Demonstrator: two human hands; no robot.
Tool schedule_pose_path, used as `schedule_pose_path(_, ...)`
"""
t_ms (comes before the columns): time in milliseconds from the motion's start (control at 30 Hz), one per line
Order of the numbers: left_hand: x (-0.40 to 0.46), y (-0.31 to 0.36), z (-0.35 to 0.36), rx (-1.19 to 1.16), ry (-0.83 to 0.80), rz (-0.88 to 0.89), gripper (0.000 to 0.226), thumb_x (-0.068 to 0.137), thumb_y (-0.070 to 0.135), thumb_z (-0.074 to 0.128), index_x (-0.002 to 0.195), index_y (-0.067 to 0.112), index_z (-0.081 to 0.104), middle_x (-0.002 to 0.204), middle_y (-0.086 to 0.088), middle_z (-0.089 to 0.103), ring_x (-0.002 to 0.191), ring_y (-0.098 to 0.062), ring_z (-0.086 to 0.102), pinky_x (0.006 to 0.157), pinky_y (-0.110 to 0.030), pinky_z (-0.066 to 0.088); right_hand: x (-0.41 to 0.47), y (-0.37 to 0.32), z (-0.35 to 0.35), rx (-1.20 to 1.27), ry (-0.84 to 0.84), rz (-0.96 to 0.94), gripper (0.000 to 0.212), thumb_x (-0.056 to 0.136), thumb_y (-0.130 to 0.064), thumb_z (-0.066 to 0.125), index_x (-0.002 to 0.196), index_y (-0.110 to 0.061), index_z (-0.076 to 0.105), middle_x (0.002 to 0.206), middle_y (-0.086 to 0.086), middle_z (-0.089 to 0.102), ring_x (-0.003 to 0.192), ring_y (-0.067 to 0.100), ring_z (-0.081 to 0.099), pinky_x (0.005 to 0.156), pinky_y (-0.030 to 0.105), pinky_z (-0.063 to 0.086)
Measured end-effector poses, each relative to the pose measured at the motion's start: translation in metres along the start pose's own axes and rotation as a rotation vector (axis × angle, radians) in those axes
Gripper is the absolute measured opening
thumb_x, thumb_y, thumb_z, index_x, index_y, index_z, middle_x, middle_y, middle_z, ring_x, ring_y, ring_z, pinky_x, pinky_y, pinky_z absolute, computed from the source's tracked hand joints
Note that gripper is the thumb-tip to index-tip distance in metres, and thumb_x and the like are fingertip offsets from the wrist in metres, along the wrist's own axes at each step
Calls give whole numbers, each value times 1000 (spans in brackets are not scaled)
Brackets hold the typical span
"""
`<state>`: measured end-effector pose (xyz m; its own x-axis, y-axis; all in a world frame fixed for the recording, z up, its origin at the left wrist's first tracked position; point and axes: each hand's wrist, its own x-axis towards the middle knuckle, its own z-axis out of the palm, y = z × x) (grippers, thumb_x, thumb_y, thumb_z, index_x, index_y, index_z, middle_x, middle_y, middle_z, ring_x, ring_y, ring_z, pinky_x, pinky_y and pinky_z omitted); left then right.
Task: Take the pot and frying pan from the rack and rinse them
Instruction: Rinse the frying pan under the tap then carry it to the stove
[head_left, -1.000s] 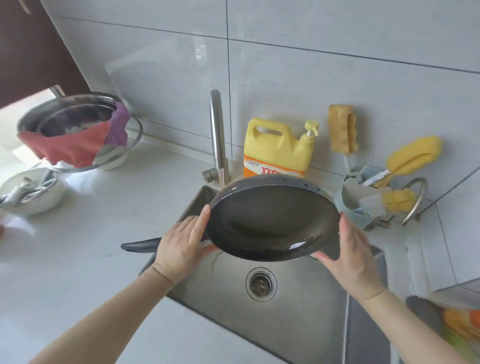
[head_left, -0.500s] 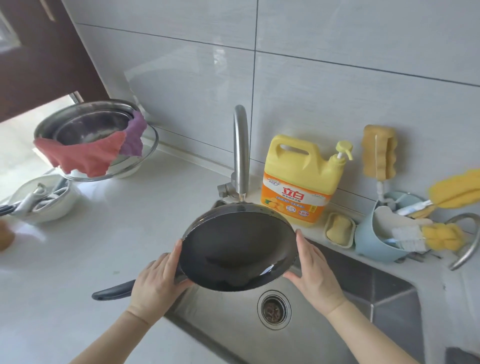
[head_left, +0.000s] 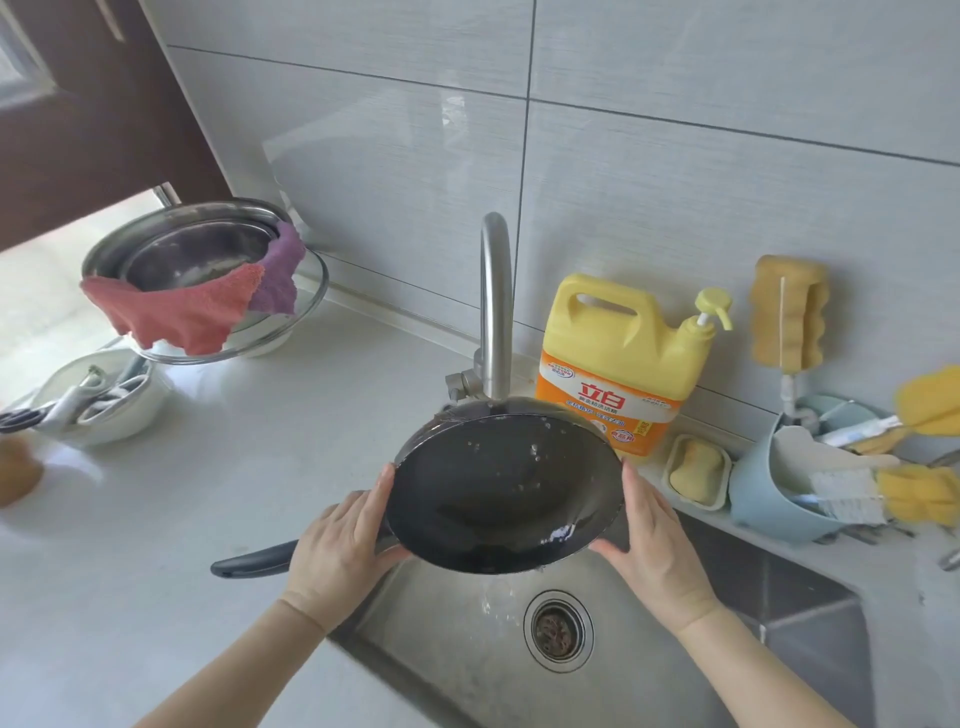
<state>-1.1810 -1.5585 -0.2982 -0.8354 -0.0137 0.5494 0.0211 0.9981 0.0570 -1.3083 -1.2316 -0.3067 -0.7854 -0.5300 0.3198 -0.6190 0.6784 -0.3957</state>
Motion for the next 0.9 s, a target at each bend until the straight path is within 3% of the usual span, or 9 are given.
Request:
schedule_pose_path(67,9,9,3,-6,10,54,85,80,61,53,137,2,35,89,-9,71,70,-24,69,55,-32,56,-6,7,-7,-40,52,14,121,53,-26,94,148,-7,21,141,16,47,123,30,42,96,52,48)
schedule_pose_path(133,17,19,5,-12,10,99,84,82,60,51,139,1,32,90,-8,71,73,-23,69,58,-32,55,-12,12,-16,-108,82,15,119,45,-25,96,140,6,30,136,20,50,119,28,41,84,60,48)
schedule_pose_path(233,30,33,9,-49,14,139,85,85,58,51,145,4,25,90,-7,70,75,-20,67,63,-30,51,-20,21,-28,-167,137,54,119,38,-21,99,134,9,35,120,29,63,111,27,42,91,49,49)
schedule_pose_path(267,34,37,10,-68,15,151,85,87,57,51,148,5,22,88,-6,69,73,-19,65,63,-29,50,-23,26,-31,-182,153,68,121,36,-20,100,133,9,34,115,30,64,108,28,42,97,46,41)
schedule_pose_path(400,41,44,11,-114,2,178,93,88,54,51,155,10,5,80,-3,64,68,-19,62,55,-31,52,-28,33,-36,-204,179,72,125,35,-19,100,135,9,31,105,30,66,101,28,43,94,41,33)
schedule_pose_path(500,35,39,7,-77,0,146,82,91,59,44,149,8,18,85,-4,68,70,-18,65,58,-30,53,-25,26,-34,-250,183,41,123,34,-24,100,133,9,35,106,27,67,101,26,44,95,45,40)
schedule_pose_path(633,16,20,-1,-29,-36,96,93,78,61,51,149,11,20,83,-7,70,67,-22,68,55,-30,55,-16,16,-17,-216,113,-31,121,37,-26,101,134,7,35,114,20,67,106,20,48,101,42,31)
schedule_pose_path(800,-7,-5,-13,7,-56,8,89,78,67,48,137,1,35,76,-8,67,60,-25,67,50,-33,54,0,-6,2,-159,-4,-64,122,46,-30,99,142,3,31,128,10,64,109,15,49,115,33,18)
schedule_pose_path(900,-18,-18,-20,6,-38,-11,87,86,71,38,137,1,34,78,-12,68,60,-28,68,48,-36,55,7,-18,9,-122,-46,-81,123,52,-33,97,147,-2,24,133,6,61,111,14,56,113,39,26)
